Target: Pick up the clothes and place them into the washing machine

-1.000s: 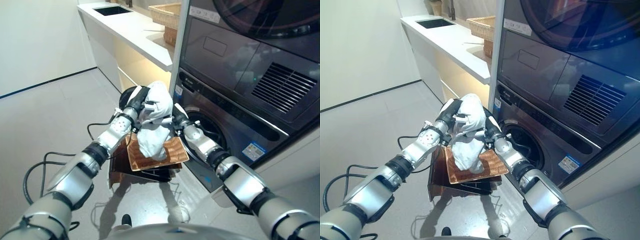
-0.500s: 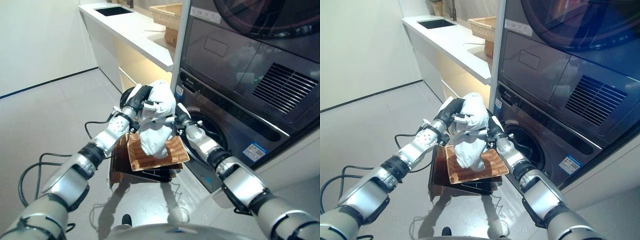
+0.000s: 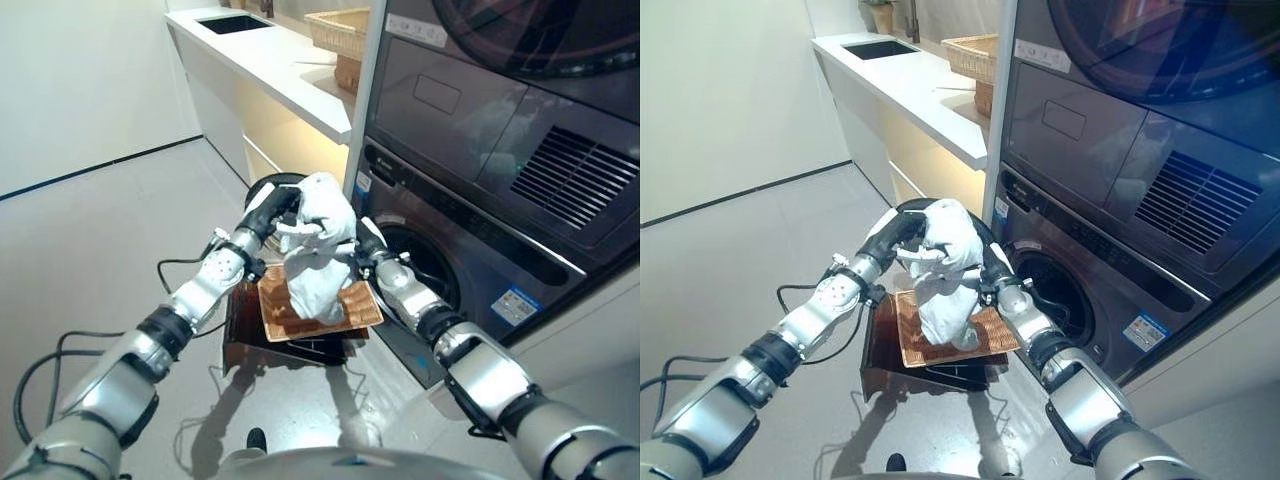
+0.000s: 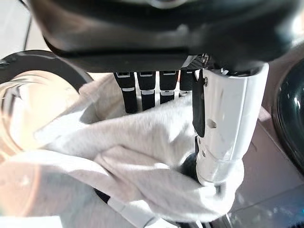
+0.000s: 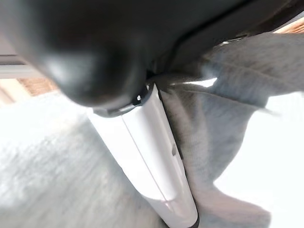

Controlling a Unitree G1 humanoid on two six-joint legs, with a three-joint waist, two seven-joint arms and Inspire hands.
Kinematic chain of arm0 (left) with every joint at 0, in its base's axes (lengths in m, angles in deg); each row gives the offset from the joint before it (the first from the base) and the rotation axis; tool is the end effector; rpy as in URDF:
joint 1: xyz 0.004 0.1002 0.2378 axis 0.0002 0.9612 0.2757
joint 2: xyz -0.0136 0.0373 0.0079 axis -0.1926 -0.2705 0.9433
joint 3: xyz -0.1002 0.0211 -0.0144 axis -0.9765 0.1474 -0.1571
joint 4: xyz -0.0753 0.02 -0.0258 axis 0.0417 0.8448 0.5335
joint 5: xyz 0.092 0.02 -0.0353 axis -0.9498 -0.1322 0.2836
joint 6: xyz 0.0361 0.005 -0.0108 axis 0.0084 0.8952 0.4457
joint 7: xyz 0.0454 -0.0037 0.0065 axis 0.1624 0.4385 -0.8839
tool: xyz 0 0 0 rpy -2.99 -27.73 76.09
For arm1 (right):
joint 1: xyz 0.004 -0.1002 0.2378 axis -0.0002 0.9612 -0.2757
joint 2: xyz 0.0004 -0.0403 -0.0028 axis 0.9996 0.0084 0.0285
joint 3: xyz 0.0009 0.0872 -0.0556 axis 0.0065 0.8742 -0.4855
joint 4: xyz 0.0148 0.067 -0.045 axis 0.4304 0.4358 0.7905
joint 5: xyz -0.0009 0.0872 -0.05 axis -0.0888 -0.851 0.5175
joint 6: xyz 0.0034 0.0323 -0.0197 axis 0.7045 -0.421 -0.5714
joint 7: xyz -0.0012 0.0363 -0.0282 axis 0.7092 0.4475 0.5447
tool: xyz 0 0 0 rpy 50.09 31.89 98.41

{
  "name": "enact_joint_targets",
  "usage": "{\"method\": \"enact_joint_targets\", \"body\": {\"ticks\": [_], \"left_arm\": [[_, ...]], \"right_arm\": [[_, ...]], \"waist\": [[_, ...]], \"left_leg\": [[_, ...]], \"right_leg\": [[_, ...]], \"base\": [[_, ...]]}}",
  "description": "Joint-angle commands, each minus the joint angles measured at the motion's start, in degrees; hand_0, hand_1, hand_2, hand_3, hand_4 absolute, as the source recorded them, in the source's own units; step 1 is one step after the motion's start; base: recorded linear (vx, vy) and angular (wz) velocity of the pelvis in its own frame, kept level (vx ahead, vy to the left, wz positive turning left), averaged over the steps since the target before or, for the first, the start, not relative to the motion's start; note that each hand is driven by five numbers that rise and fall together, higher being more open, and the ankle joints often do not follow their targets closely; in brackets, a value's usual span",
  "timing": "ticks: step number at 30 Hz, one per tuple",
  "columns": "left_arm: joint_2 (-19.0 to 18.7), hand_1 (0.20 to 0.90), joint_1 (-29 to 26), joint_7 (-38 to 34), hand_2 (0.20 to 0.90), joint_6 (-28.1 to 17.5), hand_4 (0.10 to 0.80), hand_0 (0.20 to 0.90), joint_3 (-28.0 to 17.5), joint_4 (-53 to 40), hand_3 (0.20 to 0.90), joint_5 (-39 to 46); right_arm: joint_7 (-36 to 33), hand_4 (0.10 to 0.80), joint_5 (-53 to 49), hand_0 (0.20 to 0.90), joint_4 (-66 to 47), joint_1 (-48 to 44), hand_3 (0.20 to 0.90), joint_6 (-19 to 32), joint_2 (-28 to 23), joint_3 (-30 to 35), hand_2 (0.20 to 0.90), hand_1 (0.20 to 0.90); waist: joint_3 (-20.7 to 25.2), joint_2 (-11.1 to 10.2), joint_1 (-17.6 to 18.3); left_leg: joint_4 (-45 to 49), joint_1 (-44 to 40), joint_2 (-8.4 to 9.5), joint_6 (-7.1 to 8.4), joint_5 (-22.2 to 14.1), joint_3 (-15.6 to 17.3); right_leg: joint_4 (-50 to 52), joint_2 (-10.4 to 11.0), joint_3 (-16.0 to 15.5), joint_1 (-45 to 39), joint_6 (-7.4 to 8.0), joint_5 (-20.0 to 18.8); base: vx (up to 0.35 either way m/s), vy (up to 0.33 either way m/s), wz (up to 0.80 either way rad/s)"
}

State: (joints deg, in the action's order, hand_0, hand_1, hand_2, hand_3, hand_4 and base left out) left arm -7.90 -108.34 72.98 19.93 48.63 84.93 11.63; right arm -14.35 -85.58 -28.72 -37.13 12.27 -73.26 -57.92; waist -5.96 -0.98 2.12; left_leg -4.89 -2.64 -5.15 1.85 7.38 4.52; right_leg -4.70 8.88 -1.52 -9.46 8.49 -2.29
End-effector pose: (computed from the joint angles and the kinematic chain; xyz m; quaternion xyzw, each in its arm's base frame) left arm 0.2812 0.1627 0.0683 0.2023 -0.0161 -0.1633 0.9655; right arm 0.2999 -0.1270 0.0252 -0.1874 0.1501 0.1102 0.9645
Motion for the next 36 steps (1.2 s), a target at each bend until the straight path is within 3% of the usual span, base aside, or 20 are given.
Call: {"method": "enact_joint_targets", "body": {"ticks": [1,3,6,10,13,27,36], "left_arm": [[-1.02,0.900,-1.76,-4.50,0.900,-8.86,0.800,0.900,-10.50,-0.50,0.900,1.27],[-0.44,0.900,-0.08,-5.13,0.900,-8.94,0.800,0.900,-11.97,0.59,0.900,1.53],[2.84,0.900,5.86,-7.69,0.900,-9.48,0.800,0.900,-17.71,7.75,0.900,2.66],[5.30,0.900,8.35,-9.00,0.900,-9.42,0.800,0.900,-19.95,13.67,0.900,2.98],[8.50,0.900,10.33,-8.58,0.900,-8.73,0.800,0.900,-22.57,21.63,0.900,8.32],[13.05,0.900,16.97,-5.88,0.900,-7.19,0.800,0.900,-21.97,32.00,0.900,5.63],[17.60,0.900,19.93,-3.71,0.900,-6.66,0.800,0.900,-16.76,30.55,0.900,4.91]], "right_arm": [[-2.50,0.300,-2.76,0.200,1.55,-1.74,0.200,6.19,-1.64,5.29,0.200,0.200],[-2.65,0.300,-3.87,0.200,1.41,-0.89,0.200,6.49,-1.52,6.24,0.200,0.200],[-2.93,0.300,-9.92,0.200,0.64,2.43,0.200,8.10,-0.84,9.79,0.200,0.200],[-3.01,0.300,-14.68,0.200,0.50,4.40,0.200,9.39,-0.08,12.35,0.200,0.200],[-3.01,0.300,-18.25,0.200,0.77,5.91,0.200,10.06,0.60,14.32,0.200,0.200],[-2.64,0.300,-23.37,0.200,2.06,8.19,0.200,11.18,1.22,17.29,0.200,0.200],[-1.16,0.300,-33.63,0.200,3.33,8.07,0.200,11.16,3.02,19.01,0.200,0.200]], "waist": [[4.90,-0.01,-3.98],[4.84,-0.02,-3.95],[4.62,-0.07,-3.80],[4.53,0.04,-3.57],[4.47,0.24,-3.27],[4.29,0.67,-3.15],[1.82,1.58,-3.09]], "left_leg": [[0.59,-1.99,-0.71,1.43,-3.70,1.45],[0.61,-2.02,-0.68,1.44,-3.74,1.48],[0.65,-2.02,-0.73,1.47,-3.89,1.62],[0.69,-1.99,-0.69,1.47,-4.01,1.73],[0.69,-2.04,-0.65,1.48,-4.14,1.87],[0.54,-2.33,-0.71,1.51,-4.36,2.44],[0.72,0.24,-0.52,1.50,-3.80,2.03]], "right_leg": [[6.60,2.46,1.95,4.61,0.64,2.90],[6.58,2.47,1.97,4.56,0.61,2.92],[6.57,2.46,2.02,4.63,0.51,3.08],[6.62,2.43,2.02,4.70,0.49,3.24],[6.60,2.43,2.07,4.75,0.47,3.23],[6.23,2.53,2.23,4.62,0.36,3.17],[6.47,2.53,2.31,6.97,0.15,2.85]], "base": [[0.000,0.000,0.00],[0.000,0.000,0.00],[0.000,0.000,0.00],[0.000,0.000,0.00],[0.000,0.000,0.00],[0.000,0.000,0.00],[-0.038,0.000,-0.01]]}}
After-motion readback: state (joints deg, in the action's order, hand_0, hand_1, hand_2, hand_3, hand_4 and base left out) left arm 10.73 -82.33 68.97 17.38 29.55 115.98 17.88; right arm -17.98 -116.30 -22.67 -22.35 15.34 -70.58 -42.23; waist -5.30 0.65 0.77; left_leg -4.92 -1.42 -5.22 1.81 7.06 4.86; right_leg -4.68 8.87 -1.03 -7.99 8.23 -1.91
